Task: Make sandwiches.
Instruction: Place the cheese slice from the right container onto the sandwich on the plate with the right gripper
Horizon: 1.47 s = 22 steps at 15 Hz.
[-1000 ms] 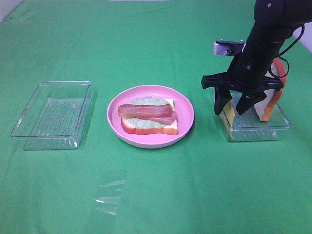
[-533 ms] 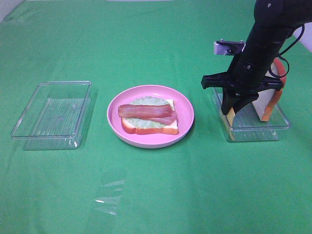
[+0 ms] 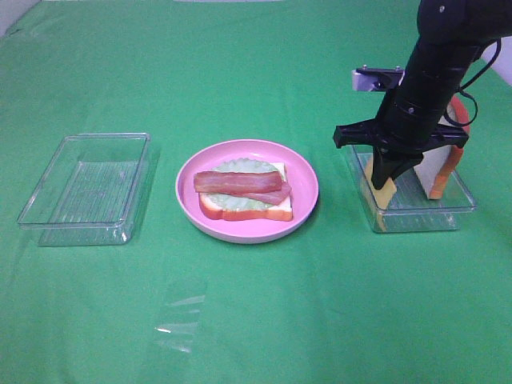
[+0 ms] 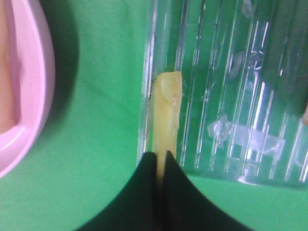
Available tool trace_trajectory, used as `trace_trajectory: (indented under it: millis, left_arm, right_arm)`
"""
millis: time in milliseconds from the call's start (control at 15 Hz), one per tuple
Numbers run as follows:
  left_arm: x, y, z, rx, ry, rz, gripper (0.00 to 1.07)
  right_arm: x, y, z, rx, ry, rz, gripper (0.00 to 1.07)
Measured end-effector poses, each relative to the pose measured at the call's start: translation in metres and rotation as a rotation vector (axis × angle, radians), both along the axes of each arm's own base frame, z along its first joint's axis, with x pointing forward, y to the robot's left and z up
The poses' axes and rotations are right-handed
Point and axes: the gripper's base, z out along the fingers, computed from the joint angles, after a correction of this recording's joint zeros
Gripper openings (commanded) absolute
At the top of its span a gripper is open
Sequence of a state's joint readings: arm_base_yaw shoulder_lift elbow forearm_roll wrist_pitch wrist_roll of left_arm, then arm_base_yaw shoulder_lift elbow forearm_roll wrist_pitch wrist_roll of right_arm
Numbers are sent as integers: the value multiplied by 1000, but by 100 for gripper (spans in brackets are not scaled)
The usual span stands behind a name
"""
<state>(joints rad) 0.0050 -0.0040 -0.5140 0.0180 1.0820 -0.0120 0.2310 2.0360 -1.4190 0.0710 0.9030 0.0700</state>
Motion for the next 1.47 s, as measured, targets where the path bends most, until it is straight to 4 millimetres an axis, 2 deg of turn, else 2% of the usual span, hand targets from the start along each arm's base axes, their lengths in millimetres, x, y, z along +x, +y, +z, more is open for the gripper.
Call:
trace_trajectory:
  millis: [133,267,333,533,733,933,1067,1200,1333,1467]
  left_arm:
    - [0,0,0,0,0,0,101]
    - [0,0,0,0,0,0,101]
    - [0,0,0,0,0,0,101]
    - [0,0,0,0,0,0,101]
    - [0,0,0,0,0,0,101]
    - [0,0,0,0,0,0,101]
    - [0,0,0,0,0,0,101]
    - [0,0,0,0,0,0,101]
    - [0,0,0,0,0,0,101]
    - [0,0,0,0,0,0,101]
  right_arm:
    - [-5,-1,11,0,13,-4,0]
    - [-10,-2,32,8,-15,-8,0]
    - [-15,-3,49,21,-45,-25,0]
    - [-21,2,77,111,-122,-40,0]
    - [-22,17,86,282,-138,-1,0]
    - [-19,42,85,573,-116,37,0]
    - [-10,60,76,787,-105,37,0]
    - [-4,76,61,871,-98,35,0]
    - [-2,93,43,883,-91,38,0]
    - [0,100,29,884,-91,27,0]
